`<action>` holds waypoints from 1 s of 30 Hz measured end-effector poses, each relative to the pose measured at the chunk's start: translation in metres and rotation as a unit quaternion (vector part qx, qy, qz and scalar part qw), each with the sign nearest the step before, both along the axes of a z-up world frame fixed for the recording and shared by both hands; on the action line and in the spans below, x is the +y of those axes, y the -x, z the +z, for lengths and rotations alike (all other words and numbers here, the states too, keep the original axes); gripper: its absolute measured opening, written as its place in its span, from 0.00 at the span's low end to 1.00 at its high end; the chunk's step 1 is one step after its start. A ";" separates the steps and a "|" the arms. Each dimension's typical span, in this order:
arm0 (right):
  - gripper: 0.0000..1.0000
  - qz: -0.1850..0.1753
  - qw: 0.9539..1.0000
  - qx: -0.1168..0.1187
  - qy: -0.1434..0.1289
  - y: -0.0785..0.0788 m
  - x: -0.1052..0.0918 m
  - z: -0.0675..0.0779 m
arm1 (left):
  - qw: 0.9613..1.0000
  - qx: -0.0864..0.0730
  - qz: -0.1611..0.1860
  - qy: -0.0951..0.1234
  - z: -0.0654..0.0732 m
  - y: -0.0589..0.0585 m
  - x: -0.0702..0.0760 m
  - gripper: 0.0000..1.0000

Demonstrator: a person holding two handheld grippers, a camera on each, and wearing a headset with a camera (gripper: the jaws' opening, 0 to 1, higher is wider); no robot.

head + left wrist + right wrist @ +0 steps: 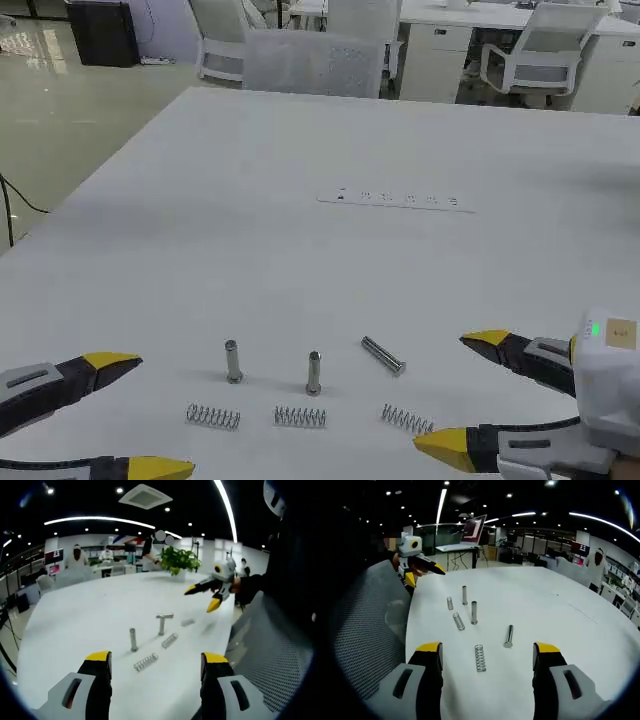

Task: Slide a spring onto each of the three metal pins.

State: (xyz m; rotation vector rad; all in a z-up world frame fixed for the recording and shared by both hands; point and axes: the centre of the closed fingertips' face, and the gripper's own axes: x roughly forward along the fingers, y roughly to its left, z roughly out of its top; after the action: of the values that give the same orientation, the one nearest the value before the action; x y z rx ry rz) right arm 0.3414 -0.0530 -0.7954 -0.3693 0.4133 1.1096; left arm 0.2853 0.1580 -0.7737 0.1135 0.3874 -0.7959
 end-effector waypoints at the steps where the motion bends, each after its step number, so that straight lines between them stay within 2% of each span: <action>1: 0.71 0.000 1.000 0.000 0.001 0.000 0.000 0.000 | 1.000 0.000 0.000 0.000 0.000 0.000 0.000 0.68; 30: 0.70 -0.002 1.000 0.003 0.001 0.000 -0.001 -0.001 | 1.000 0.001 -0.002 -0.001 -0.001 0.000 -0.001 0.67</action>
State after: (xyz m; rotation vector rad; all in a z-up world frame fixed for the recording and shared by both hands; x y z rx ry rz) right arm 0.3413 -0.0542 -0.7962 -0.3678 0.4209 1.1066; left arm 0.2850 0.1570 -0.7744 0.1149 0.3903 -0.7992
